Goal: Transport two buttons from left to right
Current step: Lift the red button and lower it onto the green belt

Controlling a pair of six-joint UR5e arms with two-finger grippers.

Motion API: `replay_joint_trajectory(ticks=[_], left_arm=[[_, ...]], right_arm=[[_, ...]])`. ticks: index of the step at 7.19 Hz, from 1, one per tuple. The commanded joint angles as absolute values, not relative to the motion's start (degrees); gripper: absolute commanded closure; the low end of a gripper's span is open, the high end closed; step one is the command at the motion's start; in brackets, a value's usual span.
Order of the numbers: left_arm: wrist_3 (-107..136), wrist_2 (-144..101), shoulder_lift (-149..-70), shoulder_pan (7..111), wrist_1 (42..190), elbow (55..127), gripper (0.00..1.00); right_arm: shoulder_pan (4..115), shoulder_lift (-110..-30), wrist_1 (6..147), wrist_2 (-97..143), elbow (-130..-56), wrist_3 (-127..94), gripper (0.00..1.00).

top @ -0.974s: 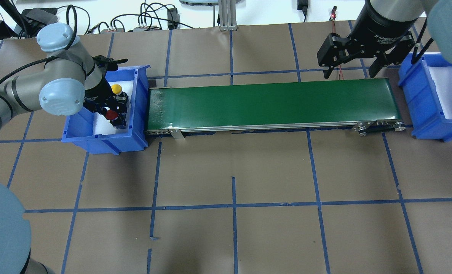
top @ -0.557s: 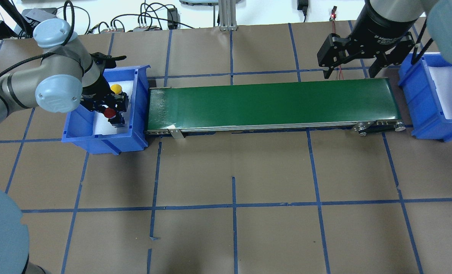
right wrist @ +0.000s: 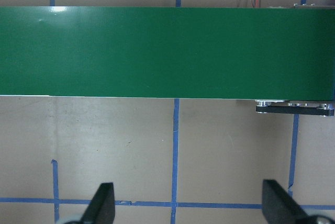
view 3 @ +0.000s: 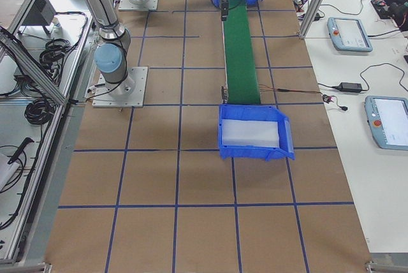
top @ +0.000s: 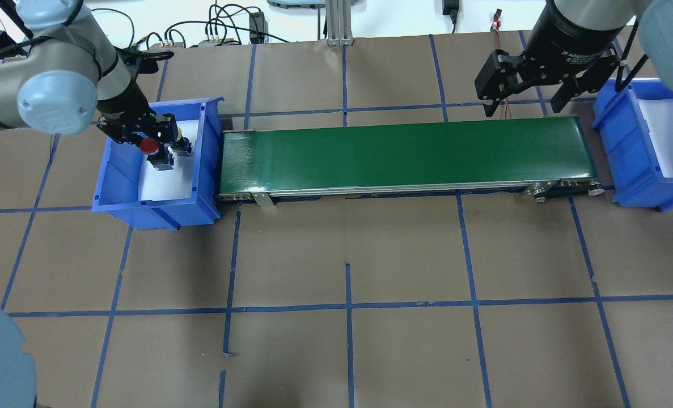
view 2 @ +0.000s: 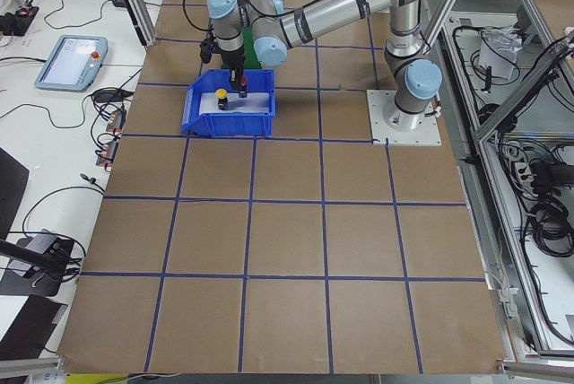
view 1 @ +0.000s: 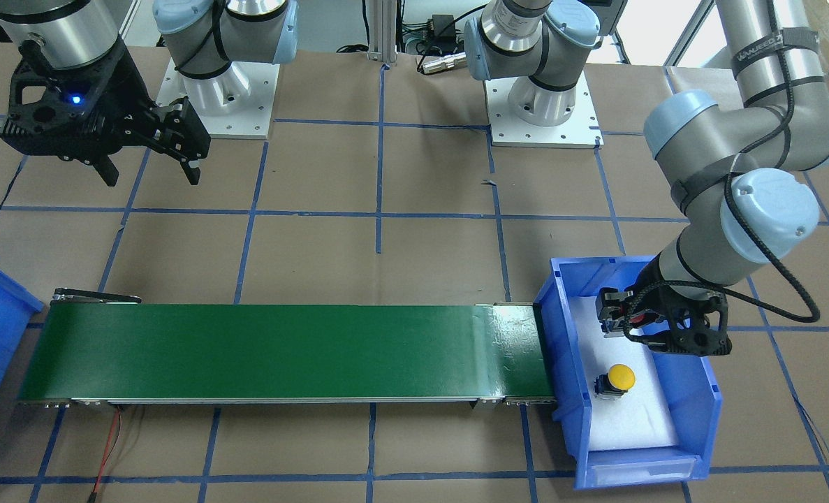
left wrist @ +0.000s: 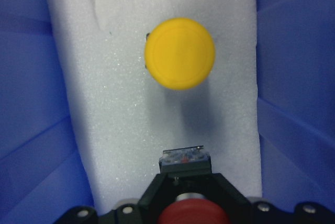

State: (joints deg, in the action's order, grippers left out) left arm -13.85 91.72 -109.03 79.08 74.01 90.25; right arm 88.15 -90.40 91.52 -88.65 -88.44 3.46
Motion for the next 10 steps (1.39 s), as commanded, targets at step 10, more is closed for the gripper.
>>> replay_joint_trajectory(ticks=[10], left_arm=[[6.5, 92.4, -118.6, 98.1, 68.8, 82.5, 0.69]], right_arm=[[88.0, -90.5, 91.7, -88.8, -88.4, 4.0, 0.0]])
